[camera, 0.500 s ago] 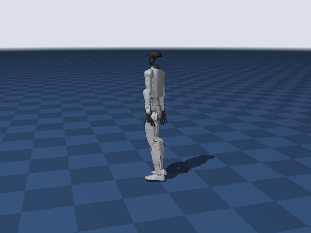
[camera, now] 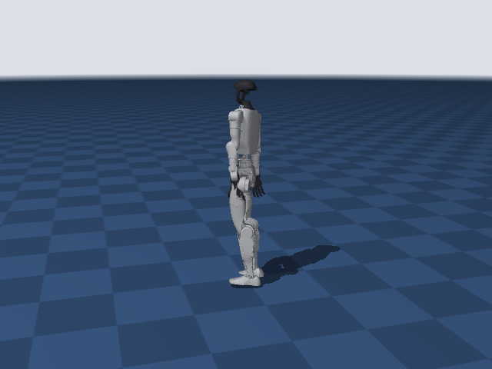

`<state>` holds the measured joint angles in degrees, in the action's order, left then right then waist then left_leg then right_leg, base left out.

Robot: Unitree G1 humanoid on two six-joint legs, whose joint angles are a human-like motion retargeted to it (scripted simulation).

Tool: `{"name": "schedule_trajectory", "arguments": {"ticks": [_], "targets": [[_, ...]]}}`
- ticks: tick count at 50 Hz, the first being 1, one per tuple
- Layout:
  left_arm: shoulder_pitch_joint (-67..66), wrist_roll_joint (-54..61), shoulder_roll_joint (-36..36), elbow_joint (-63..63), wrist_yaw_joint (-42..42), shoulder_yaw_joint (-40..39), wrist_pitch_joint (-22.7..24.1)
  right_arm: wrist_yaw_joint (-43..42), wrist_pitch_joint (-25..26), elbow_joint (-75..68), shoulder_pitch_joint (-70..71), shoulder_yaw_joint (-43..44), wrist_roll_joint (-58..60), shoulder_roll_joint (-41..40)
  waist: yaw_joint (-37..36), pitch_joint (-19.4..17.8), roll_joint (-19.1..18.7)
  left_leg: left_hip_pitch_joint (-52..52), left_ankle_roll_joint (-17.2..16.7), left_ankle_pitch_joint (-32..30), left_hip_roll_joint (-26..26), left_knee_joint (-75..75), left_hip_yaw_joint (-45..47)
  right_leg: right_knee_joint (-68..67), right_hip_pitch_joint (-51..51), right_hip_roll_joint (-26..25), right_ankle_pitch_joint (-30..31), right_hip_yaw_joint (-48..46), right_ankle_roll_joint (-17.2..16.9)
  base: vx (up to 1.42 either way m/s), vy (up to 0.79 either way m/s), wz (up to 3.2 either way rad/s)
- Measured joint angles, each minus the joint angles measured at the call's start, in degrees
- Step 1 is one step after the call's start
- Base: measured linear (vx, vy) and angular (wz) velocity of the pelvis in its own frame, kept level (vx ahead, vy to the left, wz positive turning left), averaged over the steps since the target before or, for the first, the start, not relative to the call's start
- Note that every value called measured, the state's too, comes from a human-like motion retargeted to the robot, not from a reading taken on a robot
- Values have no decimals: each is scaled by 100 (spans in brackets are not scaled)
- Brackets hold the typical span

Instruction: Upper body actions

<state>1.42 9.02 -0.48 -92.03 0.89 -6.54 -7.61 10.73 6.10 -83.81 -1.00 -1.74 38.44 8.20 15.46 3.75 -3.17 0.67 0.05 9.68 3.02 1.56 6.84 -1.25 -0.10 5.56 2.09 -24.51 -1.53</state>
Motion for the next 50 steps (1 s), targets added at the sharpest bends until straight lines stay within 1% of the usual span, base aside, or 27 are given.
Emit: {"name": "schedule_trajectory", "arguments": {"ticks": [50], "targets": [[48,-9,1,-31,10,41,-10,44,-9,-10,15,-27,136,-16,-12,95,28,25,0,-20,-3,-4,4,-1,-23,-11,-5,3,8,0,0,0]]}}
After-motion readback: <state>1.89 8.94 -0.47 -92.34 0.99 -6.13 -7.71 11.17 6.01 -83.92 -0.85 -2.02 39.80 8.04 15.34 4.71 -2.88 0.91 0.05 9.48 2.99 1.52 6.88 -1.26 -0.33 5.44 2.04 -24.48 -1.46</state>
